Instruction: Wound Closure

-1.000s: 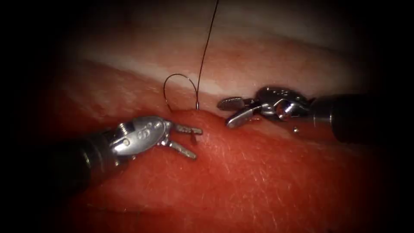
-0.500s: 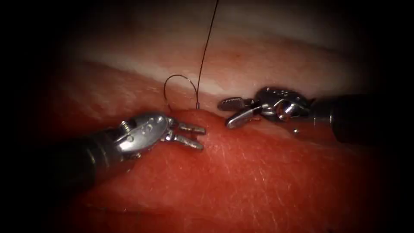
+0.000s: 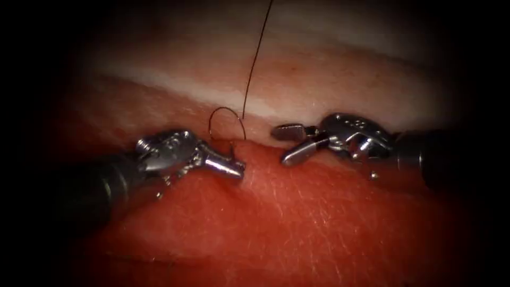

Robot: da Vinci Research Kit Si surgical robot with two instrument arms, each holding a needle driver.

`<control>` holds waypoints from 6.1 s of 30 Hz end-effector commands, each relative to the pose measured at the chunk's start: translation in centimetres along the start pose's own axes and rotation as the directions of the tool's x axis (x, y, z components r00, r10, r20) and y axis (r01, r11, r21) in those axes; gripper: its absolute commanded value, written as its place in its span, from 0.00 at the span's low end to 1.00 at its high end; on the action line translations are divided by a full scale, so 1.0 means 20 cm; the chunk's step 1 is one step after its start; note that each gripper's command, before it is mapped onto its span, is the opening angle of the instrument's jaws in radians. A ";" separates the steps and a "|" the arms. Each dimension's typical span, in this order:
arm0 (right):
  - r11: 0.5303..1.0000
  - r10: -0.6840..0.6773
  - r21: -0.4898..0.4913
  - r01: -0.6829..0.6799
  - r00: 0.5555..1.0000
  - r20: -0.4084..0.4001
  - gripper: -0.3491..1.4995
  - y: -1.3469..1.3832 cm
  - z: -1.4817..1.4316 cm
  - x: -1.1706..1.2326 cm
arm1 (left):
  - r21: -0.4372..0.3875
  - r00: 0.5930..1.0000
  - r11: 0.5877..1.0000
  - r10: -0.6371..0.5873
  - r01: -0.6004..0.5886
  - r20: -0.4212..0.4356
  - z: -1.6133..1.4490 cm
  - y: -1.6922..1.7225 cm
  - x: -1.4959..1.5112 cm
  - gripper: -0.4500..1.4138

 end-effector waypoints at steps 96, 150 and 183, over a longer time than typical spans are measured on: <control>0.948 -0.228 -0.218 0.231 0.973 0.039 0.92 -0.003 0.032 -0.028 | 0.189 0.608 0.617 0.787 -0.764 -0.107 -0.038 0.043 0.062 0.00; 0.932 -0.274 -0.233 0.278 0.960 0.051 0.95 -0.005 0.040 -0.023 | 0.109 0.639 0.659 0.750 -0.745 -0.171 -0.040 0.063 0.055 0.00; 0.998 -0.068 -0.003 0.069 0.990 0.122 0.00 -0.089 0.034 -0.032 | 0.091 0.653 0.672 0.738 -0.735 -0.173 -0.041 0.062 0.054 0.00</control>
